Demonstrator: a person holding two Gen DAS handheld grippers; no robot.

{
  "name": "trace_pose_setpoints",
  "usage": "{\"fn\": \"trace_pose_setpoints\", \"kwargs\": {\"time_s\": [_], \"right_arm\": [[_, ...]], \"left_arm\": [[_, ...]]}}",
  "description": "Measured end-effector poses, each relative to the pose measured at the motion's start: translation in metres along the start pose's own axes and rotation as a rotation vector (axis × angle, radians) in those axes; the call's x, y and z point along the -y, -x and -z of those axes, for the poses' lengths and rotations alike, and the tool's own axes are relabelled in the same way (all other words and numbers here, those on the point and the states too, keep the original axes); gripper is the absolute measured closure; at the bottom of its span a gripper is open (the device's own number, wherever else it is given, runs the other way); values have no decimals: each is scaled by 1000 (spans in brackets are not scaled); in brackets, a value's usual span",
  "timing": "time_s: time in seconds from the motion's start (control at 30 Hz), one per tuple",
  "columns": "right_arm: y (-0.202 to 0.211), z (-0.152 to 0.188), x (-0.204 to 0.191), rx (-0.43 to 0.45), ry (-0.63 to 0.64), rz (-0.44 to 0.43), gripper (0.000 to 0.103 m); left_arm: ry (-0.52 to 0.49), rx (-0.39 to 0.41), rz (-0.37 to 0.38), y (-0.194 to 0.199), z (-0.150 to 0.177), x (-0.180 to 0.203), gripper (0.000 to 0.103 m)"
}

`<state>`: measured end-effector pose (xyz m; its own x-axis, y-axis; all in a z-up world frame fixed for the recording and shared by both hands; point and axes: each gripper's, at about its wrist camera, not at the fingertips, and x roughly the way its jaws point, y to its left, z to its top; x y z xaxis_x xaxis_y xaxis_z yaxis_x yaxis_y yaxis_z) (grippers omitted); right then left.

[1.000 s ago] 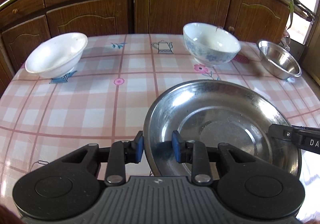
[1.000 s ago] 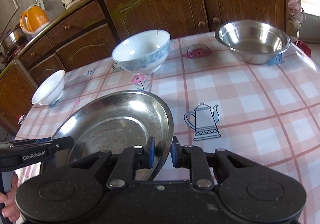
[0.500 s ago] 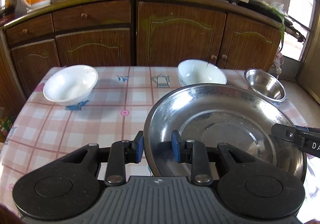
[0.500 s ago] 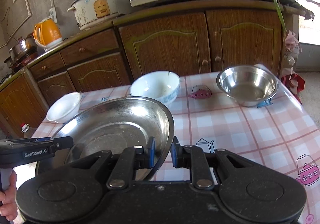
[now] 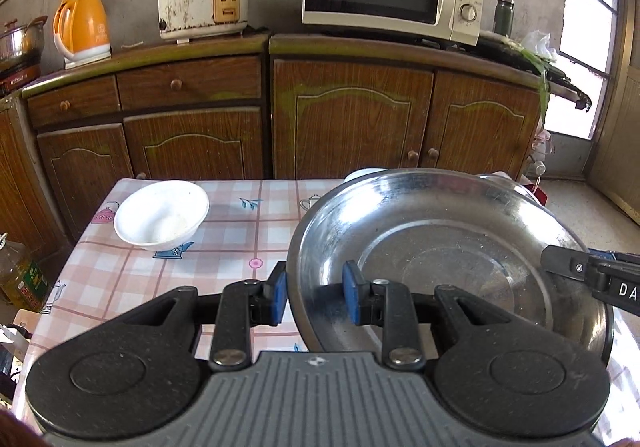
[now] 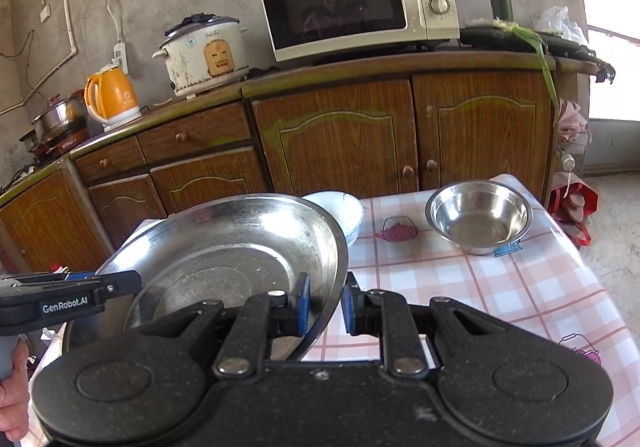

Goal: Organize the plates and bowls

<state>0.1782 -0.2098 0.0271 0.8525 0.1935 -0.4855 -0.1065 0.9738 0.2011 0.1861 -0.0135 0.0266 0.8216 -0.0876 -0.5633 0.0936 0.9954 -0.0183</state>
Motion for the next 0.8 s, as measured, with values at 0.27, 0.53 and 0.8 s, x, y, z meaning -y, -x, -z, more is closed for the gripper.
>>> {"fn": "trace_pose_setpoints", "kwargs": {"time_s": [0.27,0.53,0.8], "right_arm": [[28,-6,-6,43,6,0,81],[57,-10,-11,85,17,2,81],[80,-9,-12,112,15,1,81]], "left_arm": [[-13,45,-7,25,-3,4,75],[-17,84,-7,47,-4,8,75],[-20,111,-5,63,-2,14,75]]}}
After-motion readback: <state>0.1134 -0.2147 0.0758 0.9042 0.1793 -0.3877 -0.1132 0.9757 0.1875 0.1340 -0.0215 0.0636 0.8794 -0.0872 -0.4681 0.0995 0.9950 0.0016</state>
